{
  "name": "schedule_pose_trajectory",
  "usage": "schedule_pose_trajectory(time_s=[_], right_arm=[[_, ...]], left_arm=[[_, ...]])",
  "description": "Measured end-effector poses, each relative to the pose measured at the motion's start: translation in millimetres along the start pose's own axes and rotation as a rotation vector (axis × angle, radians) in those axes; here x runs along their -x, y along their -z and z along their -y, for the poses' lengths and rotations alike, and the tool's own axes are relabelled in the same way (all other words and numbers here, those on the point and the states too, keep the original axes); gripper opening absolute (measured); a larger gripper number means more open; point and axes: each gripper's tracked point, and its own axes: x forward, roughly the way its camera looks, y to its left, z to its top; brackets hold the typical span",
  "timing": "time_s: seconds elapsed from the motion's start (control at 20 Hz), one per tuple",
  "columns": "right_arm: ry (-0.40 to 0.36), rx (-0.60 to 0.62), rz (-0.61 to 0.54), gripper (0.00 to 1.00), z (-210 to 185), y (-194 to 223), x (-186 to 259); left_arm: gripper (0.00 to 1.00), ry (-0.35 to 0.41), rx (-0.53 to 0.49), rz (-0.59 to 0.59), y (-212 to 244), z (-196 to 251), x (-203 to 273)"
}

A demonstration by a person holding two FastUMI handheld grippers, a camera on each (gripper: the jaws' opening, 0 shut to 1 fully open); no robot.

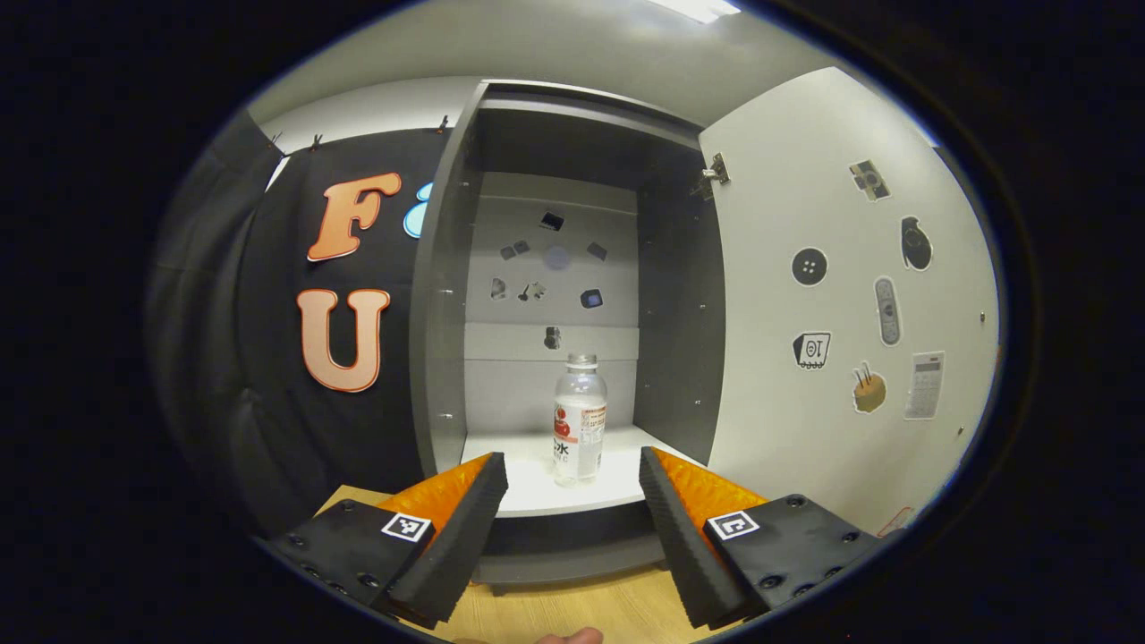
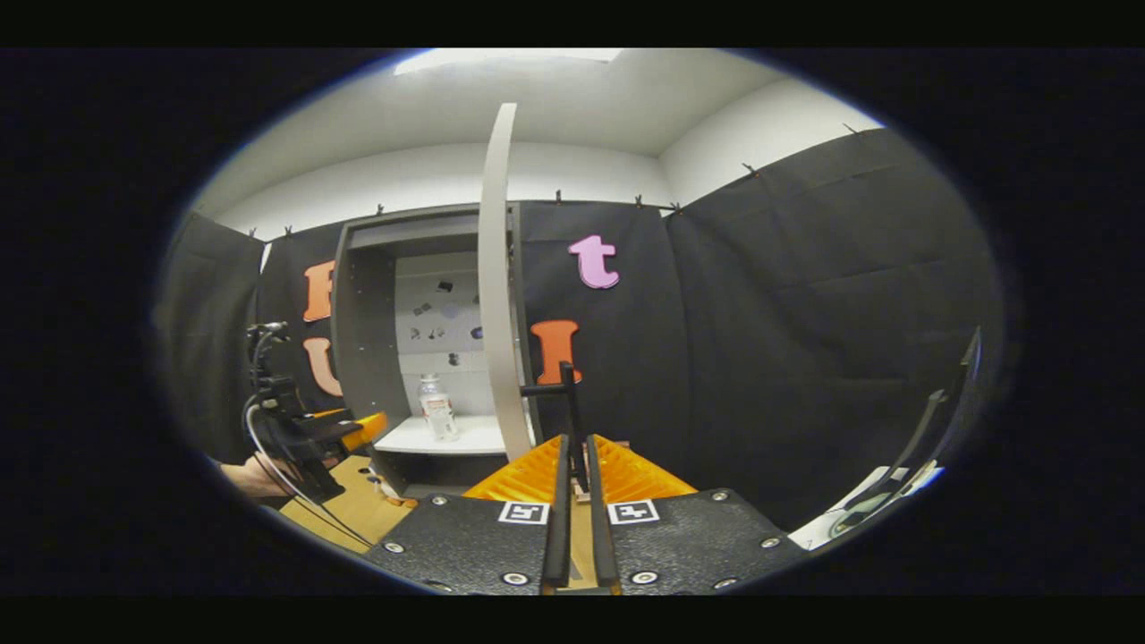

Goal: Open the cabinet door with the right hand, grasp the bottle in the cabinet with the left hand and place it on the coaster, then close the cabinet door with the right hand.

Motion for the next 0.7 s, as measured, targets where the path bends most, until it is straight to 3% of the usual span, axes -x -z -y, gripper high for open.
schedule_pose_trajectory(time_s=[0.2,0.3,0.35,0.4,0.55,0.6,0.7], right_arm=[[0.033,0.01,0.027,0.1,-20.4,-8.0,18.6],[0.043,0.025,0.02,0.05,-31.6,-9.7,20.3],[0.045,0.036,0.018,0.1,-38.2,-10.0,20.3],[0.041,0.047,0.01,0.05,-46.4,-8.6,20.1],[0.027,0.076,-0.023,0.05,-66.0,2.4,12.9],[0.029,0.101,-0.022,0.14,-68.7,3.6,9.5],[0.032,0.128,-0.035,0.1,-71.9,7.1,-1.0]], left_arm=[[0.96,0.021,0.011,-0.007,8.4,4.4,-48.5],[0.96,0.028,0.016,-0.025,16.3,5.5,-71.8],[0.96,0.027,0.017,-0.027,18.1,3.4,-85.2],[0.96,0.029,0.015,-0.026,20.2,2.1,-96.2],[0.94,0.034,0.016,-0.037,30.2,1.1,-123.7],[0.96,0.037,0.021,-0.045,33.8,1.2,-131.0],[0.96,0.027,0.026,-0.034,36.8,-1.7,-145.1]])
